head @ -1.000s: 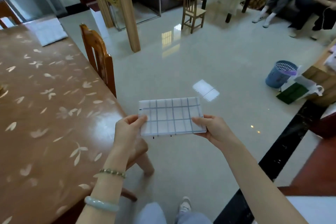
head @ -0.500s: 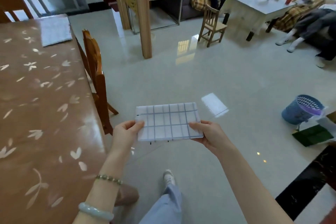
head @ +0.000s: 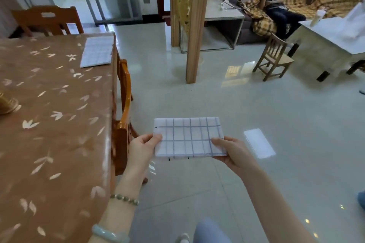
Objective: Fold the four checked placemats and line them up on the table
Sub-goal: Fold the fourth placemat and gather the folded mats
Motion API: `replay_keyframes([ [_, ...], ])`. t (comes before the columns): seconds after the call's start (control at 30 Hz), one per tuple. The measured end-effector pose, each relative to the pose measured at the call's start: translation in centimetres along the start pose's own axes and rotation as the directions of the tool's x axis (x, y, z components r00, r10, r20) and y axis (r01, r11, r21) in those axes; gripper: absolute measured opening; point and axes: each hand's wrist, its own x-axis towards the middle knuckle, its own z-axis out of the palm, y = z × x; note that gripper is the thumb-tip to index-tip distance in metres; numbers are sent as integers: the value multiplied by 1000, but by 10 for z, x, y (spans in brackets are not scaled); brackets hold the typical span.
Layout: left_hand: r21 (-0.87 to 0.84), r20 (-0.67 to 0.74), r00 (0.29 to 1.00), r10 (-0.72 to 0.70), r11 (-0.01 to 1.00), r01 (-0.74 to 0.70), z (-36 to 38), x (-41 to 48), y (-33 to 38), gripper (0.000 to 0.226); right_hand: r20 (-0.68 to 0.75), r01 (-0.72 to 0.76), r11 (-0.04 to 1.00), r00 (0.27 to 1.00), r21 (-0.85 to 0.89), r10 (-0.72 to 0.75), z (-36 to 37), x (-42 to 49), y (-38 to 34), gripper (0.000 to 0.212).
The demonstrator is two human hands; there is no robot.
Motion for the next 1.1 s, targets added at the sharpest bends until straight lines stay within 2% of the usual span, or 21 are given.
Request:
replay_keyframes([
  [0.17,-44,-96,995,6,999,-11,15,54,35,6,78,-3,998,997,-57,7,21,74,-48,9],
  [0.3,0,-158,986,51,999,-52,35,110,59,7,164,13,996,986,-91,2,34,148,-88,10],
  [0.53,25,-294,955,48,999,-43,75,216,117,9,276,-16,987,959,-159,60,60,284,-172,18],
  [0.73,-36,-363,930,53,997,-71,89,292,165,9,321,-18,978,943,-207,86,95,370,-230,22],
  [0.93,-123,-462,887,3,990,-67,91,374,199,9,360,-30,973,926,-231,114,140,449,-265,17],
  [1.1,-104,-497,867,43,988,-109,81,457,226,14,396,5,969,913,-249,97,186,518,-293,13],
])
